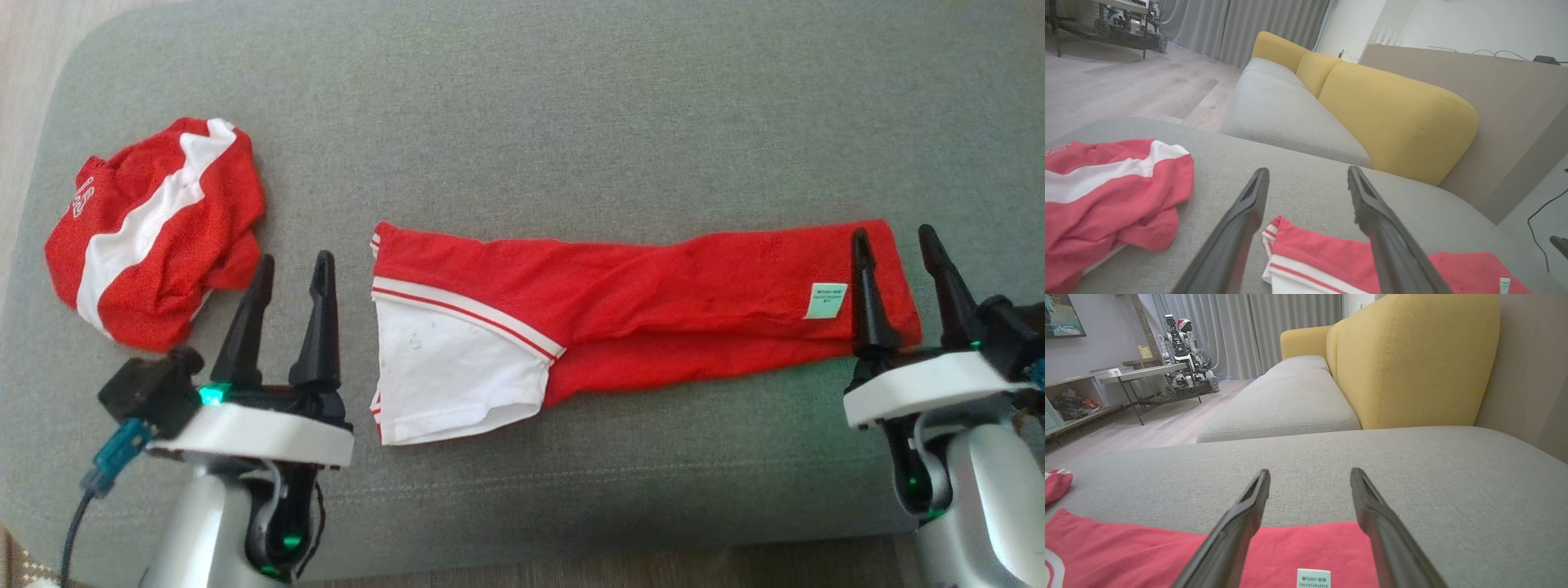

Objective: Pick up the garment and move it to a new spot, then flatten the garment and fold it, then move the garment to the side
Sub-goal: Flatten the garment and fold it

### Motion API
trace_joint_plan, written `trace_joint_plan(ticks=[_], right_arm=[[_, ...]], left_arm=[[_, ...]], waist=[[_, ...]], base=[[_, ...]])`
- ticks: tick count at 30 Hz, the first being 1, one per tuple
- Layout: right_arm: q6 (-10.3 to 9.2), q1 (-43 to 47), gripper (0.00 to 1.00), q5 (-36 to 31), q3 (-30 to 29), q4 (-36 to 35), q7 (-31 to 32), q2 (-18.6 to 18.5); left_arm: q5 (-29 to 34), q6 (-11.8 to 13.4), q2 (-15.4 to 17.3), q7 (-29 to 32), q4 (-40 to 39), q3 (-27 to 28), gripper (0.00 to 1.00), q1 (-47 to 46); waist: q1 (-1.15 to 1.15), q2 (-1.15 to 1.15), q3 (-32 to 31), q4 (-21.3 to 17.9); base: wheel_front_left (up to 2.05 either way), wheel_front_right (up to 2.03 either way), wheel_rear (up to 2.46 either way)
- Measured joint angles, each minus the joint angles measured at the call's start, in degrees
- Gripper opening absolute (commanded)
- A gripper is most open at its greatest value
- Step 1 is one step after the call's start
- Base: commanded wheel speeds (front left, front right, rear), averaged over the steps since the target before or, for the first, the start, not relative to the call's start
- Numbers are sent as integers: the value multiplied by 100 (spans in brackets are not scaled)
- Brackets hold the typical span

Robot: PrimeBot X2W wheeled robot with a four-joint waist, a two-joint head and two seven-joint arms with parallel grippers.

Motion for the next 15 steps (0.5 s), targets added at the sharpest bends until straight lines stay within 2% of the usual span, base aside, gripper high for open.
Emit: trace_joint_plan(ticks=[6, 15], right_arm=[[0, -40, 100, -15, -368, 308, -15, 68], [0, -623, 100, -65, -1206, 1406, 299, 296]], left_arm=[[332, -241, -124, 0, 42, 220, 100, -12], [444, -294, -147, 0, 105, 192, 100, -236]], waist=[[0, 0, 85, 45], [0, 0, 350, 170]], base=[[0, 0, 0], [0, 0, 0]])
